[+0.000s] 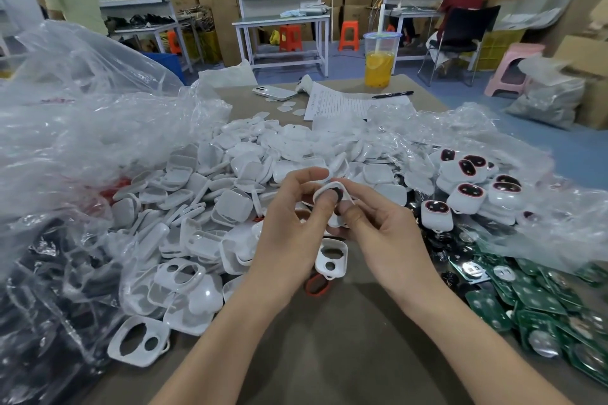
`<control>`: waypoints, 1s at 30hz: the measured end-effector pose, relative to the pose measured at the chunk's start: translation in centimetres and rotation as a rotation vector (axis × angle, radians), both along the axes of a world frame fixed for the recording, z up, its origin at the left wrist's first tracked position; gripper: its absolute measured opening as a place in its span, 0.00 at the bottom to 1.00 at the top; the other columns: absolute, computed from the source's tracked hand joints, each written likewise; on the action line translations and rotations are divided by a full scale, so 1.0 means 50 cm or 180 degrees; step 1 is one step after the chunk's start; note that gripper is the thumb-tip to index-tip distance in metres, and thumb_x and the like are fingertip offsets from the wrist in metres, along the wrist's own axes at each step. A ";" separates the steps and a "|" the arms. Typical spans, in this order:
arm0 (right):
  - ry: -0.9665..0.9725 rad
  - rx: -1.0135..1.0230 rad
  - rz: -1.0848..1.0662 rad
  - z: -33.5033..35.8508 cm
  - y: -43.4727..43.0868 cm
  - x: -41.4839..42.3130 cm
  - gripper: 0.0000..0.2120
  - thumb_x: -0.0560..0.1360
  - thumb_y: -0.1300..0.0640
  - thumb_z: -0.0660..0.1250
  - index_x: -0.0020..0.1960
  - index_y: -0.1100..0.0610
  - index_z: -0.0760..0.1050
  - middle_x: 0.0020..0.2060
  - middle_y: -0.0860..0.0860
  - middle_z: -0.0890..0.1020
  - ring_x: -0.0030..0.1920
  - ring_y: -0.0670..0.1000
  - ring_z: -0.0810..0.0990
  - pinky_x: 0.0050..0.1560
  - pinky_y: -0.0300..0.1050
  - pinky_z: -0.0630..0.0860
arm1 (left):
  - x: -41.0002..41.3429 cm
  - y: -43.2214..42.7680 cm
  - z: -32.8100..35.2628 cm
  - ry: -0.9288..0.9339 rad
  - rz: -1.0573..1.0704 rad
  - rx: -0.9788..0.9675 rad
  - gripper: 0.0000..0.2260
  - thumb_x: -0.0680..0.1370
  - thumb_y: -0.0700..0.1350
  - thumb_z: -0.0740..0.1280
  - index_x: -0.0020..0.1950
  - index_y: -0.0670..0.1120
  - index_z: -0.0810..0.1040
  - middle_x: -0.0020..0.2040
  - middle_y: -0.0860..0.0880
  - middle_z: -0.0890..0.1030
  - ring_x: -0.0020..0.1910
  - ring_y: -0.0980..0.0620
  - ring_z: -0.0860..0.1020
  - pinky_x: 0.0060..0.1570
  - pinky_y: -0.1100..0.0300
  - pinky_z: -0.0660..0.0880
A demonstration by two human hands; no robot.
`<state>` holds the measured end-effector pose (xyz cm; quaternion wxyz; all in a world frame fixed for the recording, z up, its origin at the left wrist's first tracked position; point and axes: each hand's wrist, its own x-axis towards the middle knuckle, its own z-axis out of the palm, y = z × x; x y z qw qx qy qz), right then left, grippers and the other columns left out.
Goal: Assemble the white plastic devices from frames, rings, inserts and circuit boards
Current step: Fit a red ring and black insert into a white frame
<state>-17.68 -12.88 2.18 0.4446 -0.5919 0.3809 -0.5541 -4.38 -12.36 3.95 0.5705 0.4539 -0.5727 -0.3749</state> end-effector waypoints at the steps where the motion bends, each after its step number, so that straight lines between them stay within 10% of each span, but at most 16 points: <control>1: -0.0031 0.0011 0.0003 0.000 0.000 0.000 0.17 0.83 0.63 0.62 0.62 0.44 0.81 0.48 0.50 0.87 0.51 0.47 0.86 0.50 0.38 0.81 | -0.002 0.000 -0.002 0.0007 0.0081 -0.0024 0.06 0.81 0.48 0.70 0.54 0.60 0.78 0.47 0.62 0.83 0.40 0.61 0.82 0.37 0.74 0.74; 7: 0.0013 0.0070 -0.0083 -0.003 -0.002 -0.007 0.11 0.81 0.60 0.65 0.58 0.47 0.82 0.45 0.49 0.87 0.48 0.46 0.86 0.48 0.37 0.80 | -0.002 -0.012 -0.025 -0.0808 0.0648 -0.0349 0.05 0.78 0.51 0.71 0.44 0.61 0.81 0.48 0.61 0.78 0.51 0.62 0.78 0.46 0.74 0.70; 15: -0.0140 0.0420 -0.0062 -0.002 0.029 -0.022 0.06 0.80 0.59 0.68 0.50 0.50 0.83 0.40 0.51 0.85 0.39 0.47 0.86 0.39 0.36 0.81 | 0.026 0.067 -0.039 -0.2194 0.0996 -0.0851 0.13 0.82 0.50 0.59 0.63 0.52 0.79 0.56 0.56 0.78 0.59 0.56 0.71 0.62 0.63 0.67; 23: 0.0338 0.0391 -0.0514 -0.018 0.084 -0.032 0.03 0.78 0.53 0.70 0.49 0.45 0.78 0.39 0.45 0.85 0.43 0.45 0.86 0.38 0.41 0.82 | 0.174 0.201 -0.066 -0.3102 0.2262 -0.0432 0.16 0.78 0.40 0.68 0.66 0.46 0.79 0.65 0.46 0.78 0.67 0.44 0.71 0.70 0.46 0.64; 27: 0.0601 0.0368 -0.0615 -0.028 0.136 -0.038 0.08 0.80 0.49 0.67 0.47 0.35 0.74 0.41 0.39 0.85 0.40 0.42 0.84 0.42 0.46 0.79 | 0.185 0.204 -0.064 -0.3405 0.1706 0.0227 0.21 0.84 0.53 0.57 0.77 0.52 0.69 0.79 0.46 0.65 0.80 0.47 0.58 0.79 0.51 0.46; 30: 0.0528 0.0440 -0.0677 -0.028 0.154 -0.044 0.10 0.80 0.51 0.67 0.47 0.35 0.73 0.42 0.41 0.86 0.45 0.52 0.85 0.51 0.60 0.81 | 0.179 0.207 -0.074 -0.3454 0.1222 -0.0006 0.16 0.85 0.52 0.58 0.71 0.54 0.75 0.77 0.51 0.69 0.78 0.50 0.61 0.77 0.55 0.51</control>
